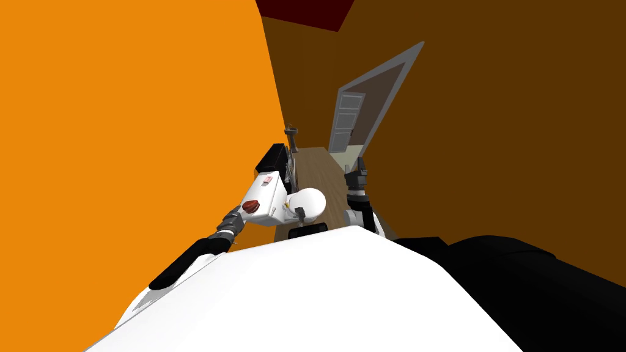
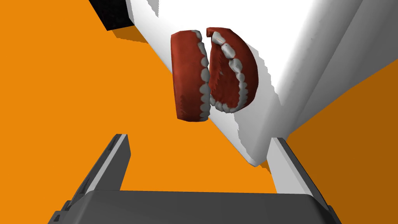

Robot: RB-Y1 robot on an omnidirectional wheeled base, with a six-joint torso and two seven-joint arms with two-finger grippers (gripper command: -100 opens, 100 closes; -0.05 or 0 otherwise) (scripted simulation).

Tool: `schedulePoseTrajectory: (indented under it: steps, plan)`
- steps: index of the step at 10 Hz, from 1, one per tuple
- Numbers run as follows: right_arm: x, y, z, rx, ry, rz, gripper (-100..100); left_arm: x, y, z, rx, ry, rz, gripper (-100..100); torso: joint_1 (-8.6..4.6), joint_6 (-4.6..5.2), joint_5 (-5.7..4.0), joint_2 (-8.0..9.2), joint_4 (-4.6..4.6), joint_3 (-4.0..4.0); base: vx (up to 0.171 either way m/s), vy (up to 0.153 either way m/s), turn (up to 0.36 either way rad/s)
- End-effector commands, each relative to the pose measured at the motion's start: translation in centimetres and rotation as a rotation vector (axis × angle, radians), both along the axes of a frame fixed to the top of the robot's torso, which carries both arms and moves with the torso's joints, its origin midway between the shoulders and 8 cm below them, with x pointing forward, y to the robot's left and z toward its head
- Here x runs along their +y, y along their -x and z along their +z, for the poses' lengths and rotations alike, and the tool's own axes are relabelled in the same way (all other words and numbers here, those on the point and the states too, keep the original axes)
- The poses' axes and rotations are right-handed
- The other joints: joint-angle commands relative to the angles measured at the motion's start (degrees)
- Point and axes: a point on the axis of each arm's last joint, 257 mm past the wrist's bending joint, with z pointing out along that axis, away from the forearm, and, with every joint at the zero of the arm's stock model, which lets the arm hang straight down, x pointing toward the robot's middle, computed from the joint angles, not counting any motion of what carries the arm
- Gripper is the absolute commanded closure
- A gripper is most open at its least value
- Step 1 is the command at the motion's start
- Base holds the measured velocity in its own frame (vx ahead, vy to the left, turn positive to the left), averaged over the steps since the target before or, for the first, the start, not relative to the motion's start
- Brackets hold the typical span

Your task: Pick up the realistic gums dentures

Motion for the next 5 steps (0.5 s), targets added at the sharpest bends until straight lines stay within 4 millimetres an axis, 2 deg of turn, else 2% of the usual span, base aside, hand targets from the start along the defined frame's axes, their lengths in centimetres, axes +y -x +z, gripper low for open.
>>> schedulePoseTrajectory:
  steps: [1,2,3,4,5]
  plan:
    - [0.00,0.00,0.00,0.000,0.000,0.000,0,-0.44,0.30,-0.04,0.009,0.029,0.009,-100,0.00,0.00,0.00,0.00,0.00,0.00,0.019,-0.008,0.038]
    - [0.00,0.00,0.00,0.000,0.000,0.000,0,-0.30,0.21,-0.01,0.005,0.018,0.005,-100,0.04,0.01,0.01,0.09,0.02,0.05,-0.005,-0.003,0.012]
    - [0.00,0.00,0.00,0.000,0.000,0.000,0,-0.34,0.25,-0.04,0.007,0.021,0.006,0,0.07,0.01,0.02,0.18,0.04,0.10,0.000,0.000,0.000]
    - [0.00,0.00,0.00,0.000,0.000,0.000,0,0.09,-0.40,-0.36,0.007,0.020,0.012,-100,0.08,0.01,0.02,0.20,0.05,0.12,-0.005,-0.001,-0.036]
    - [0.00,0.00,0.00,0.000,0.000,0.000,0,0.22,-0.61,-0.47,0.007,0.020,0.014,-100,0.09,0.02,0.02,0.20,0.05,0.12,-0.008,-0.001,-0.042]
